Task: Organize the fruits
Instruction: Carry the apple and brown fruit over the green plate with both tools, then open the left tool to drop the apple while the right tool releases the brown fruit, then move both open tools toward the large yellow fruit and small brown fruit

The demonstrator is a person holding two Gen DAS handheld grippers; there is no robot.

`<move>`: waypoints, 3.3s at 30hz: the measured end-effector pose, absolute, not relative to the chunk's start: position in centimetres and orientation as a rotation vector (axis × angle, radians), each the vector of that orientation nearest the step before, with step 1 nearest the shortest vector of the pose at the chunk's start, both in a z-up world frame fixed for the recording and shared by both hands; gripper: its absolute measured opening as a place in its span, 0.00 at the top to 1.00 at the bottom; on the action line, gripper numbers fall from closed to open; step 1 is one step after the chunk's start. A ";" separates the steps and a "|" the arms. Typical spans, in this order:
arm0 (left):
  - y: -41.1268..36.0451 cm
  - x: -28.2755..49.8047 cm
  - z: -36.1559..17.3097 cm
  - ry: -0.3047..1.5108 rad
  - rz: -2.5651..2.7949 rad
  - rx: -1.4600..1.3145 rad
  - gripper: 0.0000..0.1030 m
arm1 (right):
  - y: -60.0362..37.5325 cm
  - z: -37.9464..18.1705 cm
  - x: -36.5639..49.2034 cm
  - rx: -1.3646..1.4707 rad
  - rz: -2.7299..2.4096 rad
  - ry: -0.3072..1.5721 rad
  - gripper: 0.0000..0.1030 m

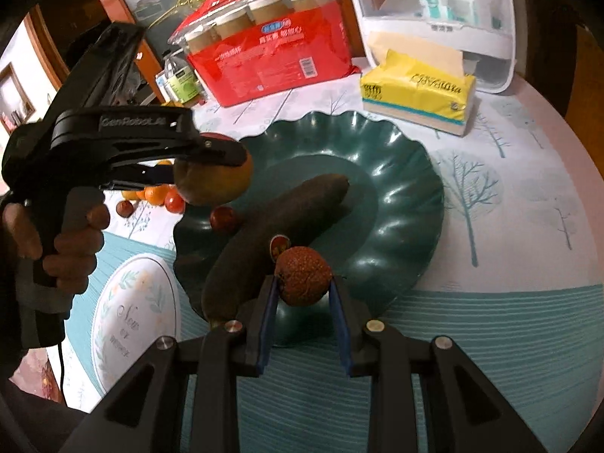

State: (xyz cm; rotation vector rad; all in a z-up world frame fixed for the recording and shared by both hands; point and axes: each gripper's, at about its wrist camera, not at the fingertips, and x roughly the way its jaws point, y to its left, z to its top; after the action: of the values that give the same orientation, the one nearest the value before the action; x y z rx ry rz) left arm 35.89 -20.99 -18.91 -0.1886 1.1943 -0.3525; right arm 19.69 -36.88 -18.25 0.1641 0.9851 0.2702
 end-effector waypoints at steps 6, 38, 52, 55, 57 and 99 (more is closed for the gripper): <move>-21.7 36.2 -19.3 1.202 -0.354 -0.165 0.36 | -37.0 -19.0 20.0 0.173 0.272 0.998 0.72; -9.6 27.1 -13.5 1.055 -0.372 -0.368 0.25 | -32.3 -15.0 16.2 0.226 0.246 1.085 0.44; 0.4 22.2 -13.9 1.034 -0.285 -0.373 0.25 | -24.2 -15.4 14.5 0.166 0.326 1.170 0.42; 2.7 22.1 -13.9 1.035 -0.259 -0.365 0.25 | -22.6 -15.6 14.7 0.164 0.332 1.176 0.42; 4.3 22.2 -13.8 1.038 -0.241 -0.355 0.23 | -21.5 -15.6 14.9 0.168 0.335 1.176 0.42; 6.5 41.0 -15.5 1.127 -0.535 0.190 0.15 | -3.0 -17.4 24.5 -0.008 0.263 0.874 0.42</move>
State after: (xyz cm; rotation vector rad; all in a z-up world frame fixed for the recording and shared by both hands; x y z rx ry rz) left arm 40.98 6.47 -15.49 0.1895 1.1269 -0.5345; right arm 24.46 -3.02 -17.43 -0.0082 0.8735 0.2630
